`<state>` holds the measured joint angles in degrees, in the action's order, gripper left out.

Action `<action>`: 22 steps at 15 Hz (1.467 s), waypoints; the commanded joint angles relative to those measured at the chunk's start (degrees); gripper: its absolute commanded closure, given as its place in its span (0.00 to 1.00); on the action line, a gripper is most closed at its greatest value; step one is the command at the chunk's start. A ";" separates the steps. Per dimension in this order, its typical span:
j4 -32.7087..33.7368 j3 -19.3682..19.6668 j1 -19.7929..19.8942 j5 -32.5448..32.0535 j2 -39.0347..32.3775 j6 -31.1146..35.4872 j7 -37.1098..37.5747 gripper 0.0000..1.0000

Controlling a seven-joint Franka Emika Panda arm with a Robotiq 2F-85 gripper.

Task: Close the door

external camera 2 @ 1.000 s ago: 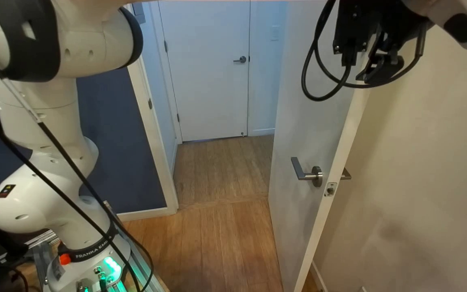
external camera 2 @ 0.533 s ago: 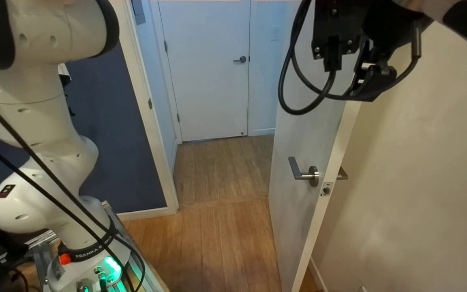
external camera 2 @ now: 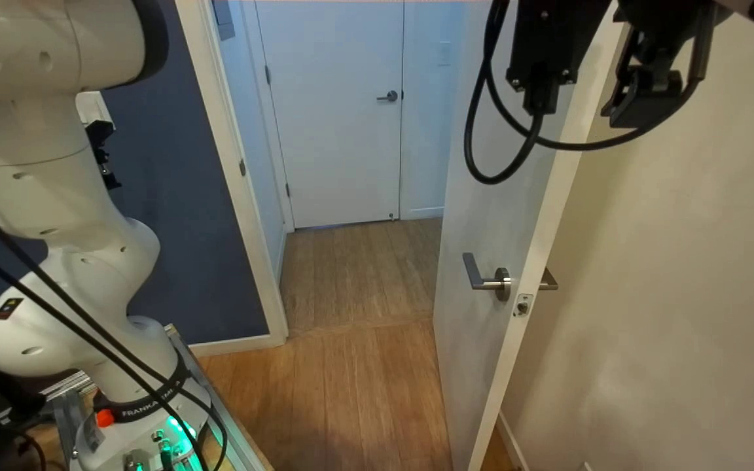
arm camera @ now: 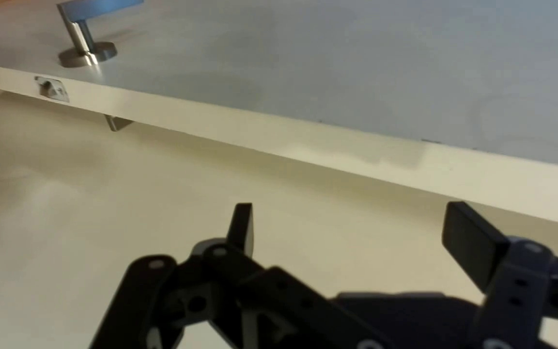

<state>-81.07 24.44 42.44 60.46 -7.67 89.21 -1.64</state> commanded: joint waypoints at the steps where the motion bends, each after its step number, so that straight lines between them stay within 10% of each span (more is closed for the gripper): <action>1: -2.37 -1.11 -1.17 6.90 0.27 5.74 -1.74 0.00; 22: -1.44 -1.61 -3.79 14.03 -2.41 10.61 -3.88 0.00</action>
<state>-82.42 22.61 38.70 71.88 -9.77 98.13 -4.87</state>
